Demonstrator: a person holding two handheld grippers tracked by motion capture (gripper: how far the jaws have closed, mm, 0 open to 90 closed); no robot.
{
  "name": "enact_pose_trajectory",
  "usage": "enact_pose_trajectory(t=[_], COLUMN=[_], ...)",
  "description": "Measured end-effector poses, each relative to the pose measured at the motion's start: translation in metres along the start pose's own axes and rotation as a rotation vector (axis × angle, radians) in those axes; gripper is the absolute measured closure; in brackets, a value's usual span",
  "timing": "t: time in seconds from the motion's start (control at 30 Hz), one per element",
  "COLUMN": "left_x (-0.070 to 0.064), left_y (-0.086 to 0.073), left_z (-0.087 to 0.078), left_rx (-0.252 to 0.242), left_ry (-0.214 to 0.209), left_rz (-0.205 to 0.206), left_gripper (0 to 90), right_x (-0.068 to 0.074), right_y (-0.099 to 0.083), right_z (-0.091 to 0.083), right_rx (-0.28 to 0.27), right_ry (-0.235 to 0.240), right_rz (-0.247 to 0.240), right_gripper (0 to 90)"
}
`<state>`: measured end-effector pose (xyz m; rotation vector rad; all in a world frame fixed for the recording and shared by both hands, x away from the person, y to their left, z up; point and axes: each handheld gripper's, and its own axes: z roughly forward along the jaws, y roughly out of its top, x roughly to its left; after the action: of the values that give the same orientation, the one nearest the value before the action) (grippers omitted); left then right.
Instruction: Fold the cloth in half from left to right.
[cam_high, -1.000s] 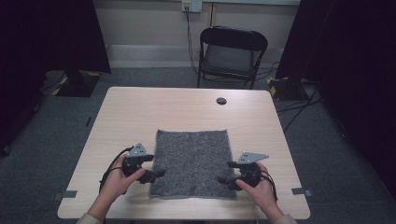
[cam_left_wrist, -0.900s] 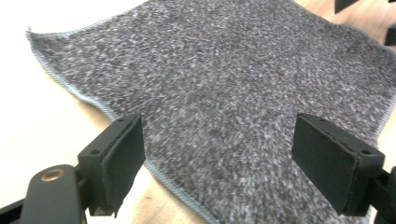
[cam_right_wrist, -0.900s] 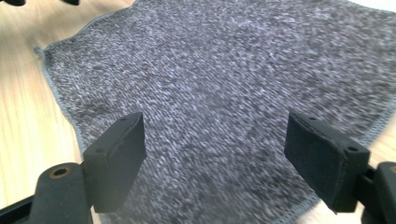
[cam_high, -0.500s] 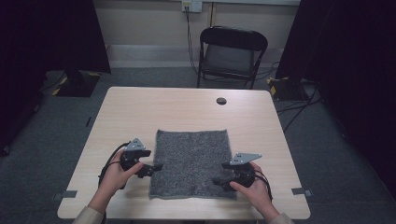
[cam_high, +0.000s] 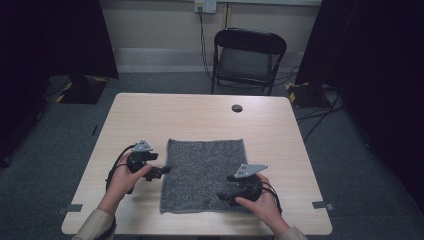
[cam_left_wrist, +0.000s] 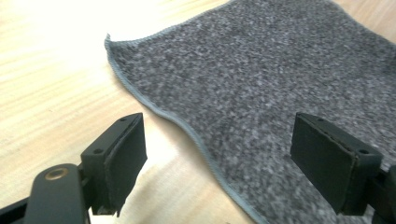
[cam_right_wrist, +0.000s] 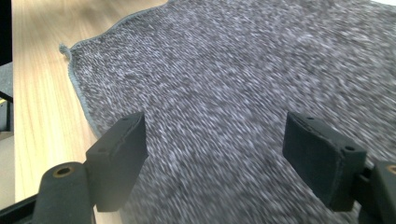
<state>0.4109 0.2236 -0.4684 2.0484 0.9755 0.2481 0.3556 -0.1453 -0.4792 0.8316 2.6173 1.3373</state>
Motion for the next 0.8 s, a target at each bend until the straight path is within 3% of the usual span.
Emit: enact_pose_trajectory(t=[0.8], left_x=[0.031], left_y=[0.027], left_z=[0.018], left_rx=[0.006], left_ry=[0.051], left_rz=[-0.007], left_gripper=[18.9], right_x=[0.036], right_y=[0.031], right_z=[0.04], right_rx=[0.012], right_ry=[0.087], right_rz=[-0.082], right_gripper=[23.6])
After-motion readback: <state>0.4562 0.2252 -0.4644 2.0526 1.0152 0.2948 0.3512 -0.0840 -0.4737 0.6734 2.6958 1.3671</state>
